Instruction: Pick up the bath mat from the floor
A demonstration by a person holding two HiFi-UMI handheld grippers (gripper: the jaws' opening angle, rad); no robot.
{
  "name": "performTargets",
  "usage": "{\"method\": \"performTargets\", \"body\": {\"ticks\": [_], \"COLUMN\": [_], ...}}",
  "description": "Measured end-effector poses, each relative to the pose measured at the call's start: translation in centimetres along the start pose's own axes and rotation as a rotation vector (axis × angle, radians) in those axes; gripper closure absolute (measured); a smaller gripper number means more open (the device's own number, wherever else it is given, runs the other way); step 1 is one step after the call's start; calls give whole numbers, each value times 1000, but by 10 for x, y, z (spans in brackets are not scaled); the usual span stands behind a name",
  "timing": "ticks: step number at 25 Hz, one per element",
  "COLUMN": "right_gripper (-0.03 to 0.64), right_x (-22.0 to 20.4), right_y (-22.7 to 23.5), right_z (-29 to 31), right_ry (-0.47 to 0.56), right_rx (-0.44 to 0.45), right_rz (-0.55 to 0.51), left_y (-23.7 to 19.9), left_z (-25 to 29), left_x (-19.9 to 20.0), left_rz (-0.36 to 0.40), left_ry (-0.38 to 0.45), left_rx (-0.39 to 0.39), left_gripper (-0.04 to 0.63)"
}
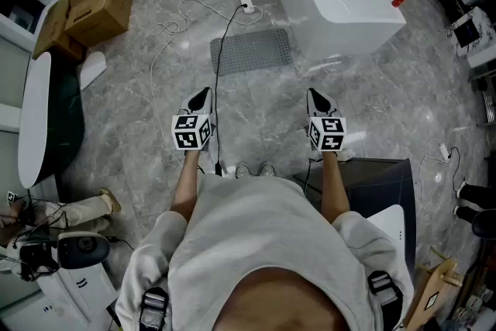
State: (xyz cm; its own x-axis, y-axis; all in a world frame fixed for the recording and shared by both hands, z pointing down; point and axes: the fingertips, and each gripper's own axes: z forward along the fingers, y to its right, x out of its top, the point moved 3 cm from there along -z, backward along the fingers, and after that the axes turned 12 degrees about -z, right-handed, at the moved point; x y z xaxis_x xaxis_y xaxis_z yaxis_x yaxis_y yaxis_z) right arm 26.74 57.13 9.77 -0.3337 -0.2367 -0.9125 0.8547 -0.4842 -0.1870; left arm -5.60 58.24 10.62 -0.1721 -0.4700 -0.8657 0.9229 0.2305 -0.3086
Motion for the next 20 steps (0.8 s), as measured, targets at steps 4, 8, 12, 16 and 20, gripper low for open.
{"method": "performTargets", "body": {"ticks": [4, 8, 12, 16, 20], "right_gripper": [603, 603, 603, 492, 348], "right_x": [-2, -3, -2, 2, -2], "right_y": [4, 8, 15, 22, 30], "right_z": [-1, -3, -6, -7, -3], "right_ry": [5, 3, 25, 81, 89], "right_rx": [4, 9, 8, 25, 47], "right_rz": [-3, -5, 5, 19, 20], "left_y": [6, 11, 17, 28, 40], "left_z": [1, 2, 4, 9, 16], "left_x": [-2, 0, 1, 2, 0], "left_rz": [5, 6, 5, 13, 7], "left_ry": [-5, -1, 4, 14, 29], "left_rx": [1, 8, 13, 17, -14], "left_gripper": [583, 583, 583, 583, 555]}}
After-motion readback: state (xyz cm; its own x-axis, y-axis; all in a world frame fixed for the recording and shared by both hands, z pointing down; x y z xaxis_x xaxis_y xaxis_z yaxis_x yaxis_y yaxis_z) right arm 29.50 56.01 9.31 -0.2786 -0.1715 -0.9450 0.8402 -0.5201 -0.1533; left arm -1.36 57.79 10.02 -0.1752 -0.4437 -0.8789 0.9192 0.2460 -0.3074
